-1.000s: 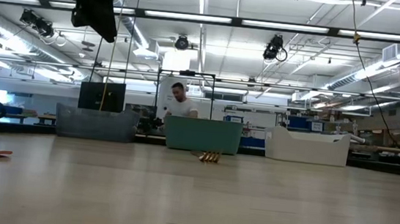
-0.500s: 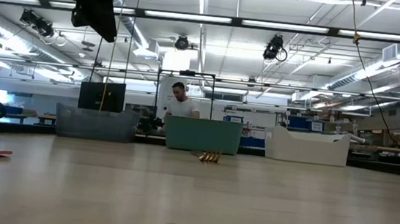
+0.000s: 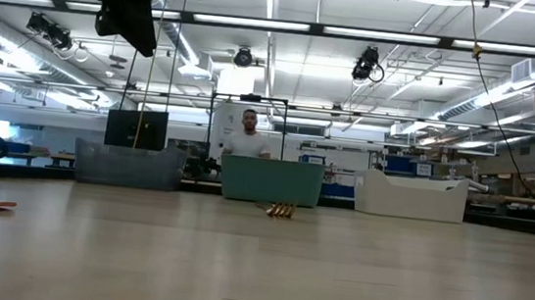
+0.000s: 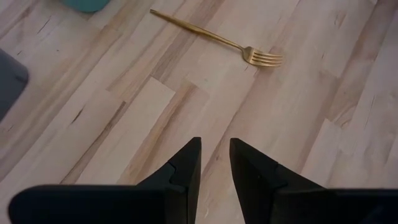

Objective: Sort silverware by color (type)
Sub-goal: Put the blue fork into the black bin

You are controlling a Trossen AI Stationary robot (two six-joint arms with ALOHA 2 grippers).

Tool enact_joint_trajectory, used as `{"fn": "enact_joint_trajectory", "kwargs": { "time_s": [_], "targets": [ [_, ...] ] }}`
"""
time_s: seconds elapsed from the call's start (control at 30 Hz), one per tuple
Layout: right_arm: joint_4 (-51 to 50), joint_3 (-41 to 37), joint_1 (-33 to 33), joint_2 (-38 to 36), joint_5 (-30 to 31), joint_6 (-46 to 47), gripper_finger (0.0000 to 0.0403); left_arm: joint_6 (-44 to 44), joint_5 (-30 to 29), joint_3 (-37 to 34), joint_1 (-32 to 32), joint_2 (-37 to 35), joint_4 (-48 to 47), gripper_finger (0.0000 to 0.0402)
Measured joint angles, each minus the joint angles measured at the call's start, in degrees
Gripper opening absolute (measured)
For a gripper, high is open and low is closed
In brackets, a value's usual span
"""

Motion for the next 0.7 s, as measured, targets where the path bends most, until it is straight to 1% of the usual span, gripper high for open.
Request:
{"fn": "enact_joint_trajectory", "kwargs": {
  "time_s": [0.13, 0.23, 0.47, 0.63, 0.7],
  "targets": [
    [-1.2, 0.0, -0.04, 0.2, 0.68, 0.48, 0.0103, -0.07, 0.0, 0.01, 0.0, 0.0, 0.0, 0.0094],
    [-1.72, -0.01, -0.04, 0.2, 1.24, 1.32, 0.0112, -0.07, -0.01, 0.01, 0.0, 0.0, 0.0, 0.0094],
    [4.28, -3.88, -0.07, 0.02, 1.36, 3.77, 0.0112, -0.05, -0.01, 0.01, 0.0, -0.02, -0.02, 0.0094],
    [5.21, -5.62, -0.09, -0.12, 1.33, 4.53, 0.011, 0.01, -0.01, 0.01, 0.0, -0.02, -0.15, 0.0094],
    [5.3, -5.79, -0.15, -0.12, 1.34, 4.5, 0.0101, 0.08, 0.01, 0.01, 0.0, -0.02, -0.32, 0.0094]
  ]
}}
